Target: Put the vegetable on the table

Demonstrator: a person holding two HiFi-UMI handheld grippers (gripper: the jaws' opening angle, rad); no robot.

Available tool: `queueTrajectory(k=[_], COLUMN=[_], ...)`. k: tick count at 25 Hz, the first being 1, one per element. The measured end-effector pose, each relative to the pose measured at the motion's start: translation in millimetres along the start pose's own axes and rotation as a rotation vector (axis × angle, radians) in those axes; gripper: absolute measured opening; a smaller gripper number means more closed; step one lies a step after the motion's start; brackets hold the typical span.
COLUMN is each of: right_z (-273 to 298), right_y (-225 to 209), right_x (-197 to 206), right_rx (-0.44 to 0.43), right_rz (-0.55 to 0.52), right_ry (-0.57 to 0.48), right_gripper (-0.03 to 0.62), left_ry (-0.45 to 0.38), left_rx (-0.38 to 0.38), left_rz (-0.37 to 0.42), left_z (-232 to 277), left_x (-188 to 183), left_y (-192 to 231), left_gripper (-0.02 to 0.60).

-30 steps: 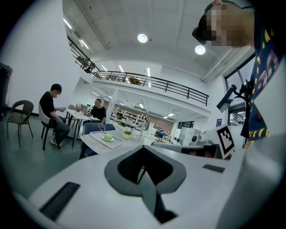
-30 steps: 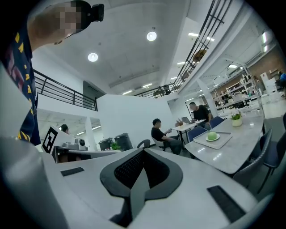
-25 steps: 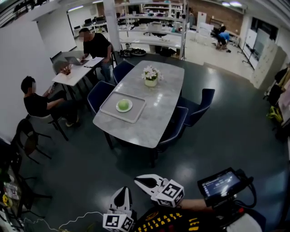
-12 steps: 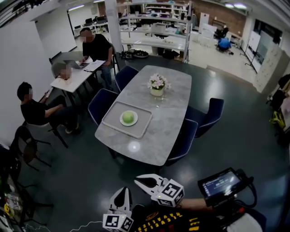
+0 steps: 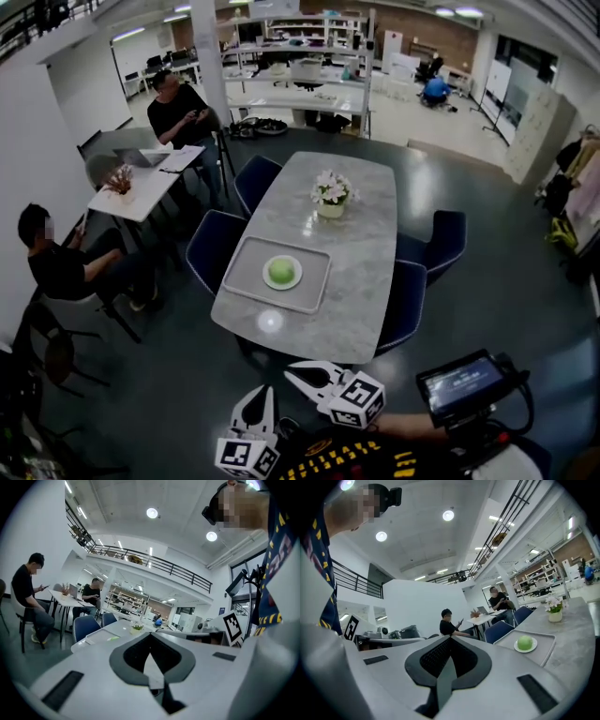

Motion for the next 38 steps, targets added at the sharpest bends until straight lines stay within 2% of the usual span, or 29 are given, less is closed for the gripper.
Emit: queueTrajectory(k=[6, 12, 15, 24, 29, 38], right_z=[51, 77, 91, 136, 150, 140], right_y=[3, -12, -27, -111, -166, -231], right_x=[-4, -3, 0, -19, -27, -36], right_rx=[0.099, 0.188, 0.212, 0.204, 0.220, 0.323], right_rz=[0.016, 0.048, 0.072, 0.139, 0.184, 0.250], right_ry=[-0.020, -0.013, -0.010, -0.064, -0.064, -0.046], right_gripper=[0.005, 0.005, 0.005, 0.005, 0.005, 0.005], left_ry=[0.034, 0.067, 0.097, 0.149, 0.190, 0.235], left_rx=[0.088, 0.162, 0.173, 0.141, 0.150, 0.189], left_rz=[0.002, -0.023, -0.027, 0.016, 0.021, 0.006], left_z=[10, 33, 51, 133, 191, 258], left_x=[-25, -28, -33, -58, -64, -69], left_y=[63, 101, 116, 154, 163, 167], left_gripper=[0.001, 0.002, 0.001, 0.000, 0.000, 0.000])
Point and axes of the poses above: the fingertips, and each gripper's own axes: z forward along the fingers, y to its left, x out of its underside, the point moved 9 cm from there along -z, backward along the fingers, and after that the axes turned 1 degree about -z, right-handed, at the moved point
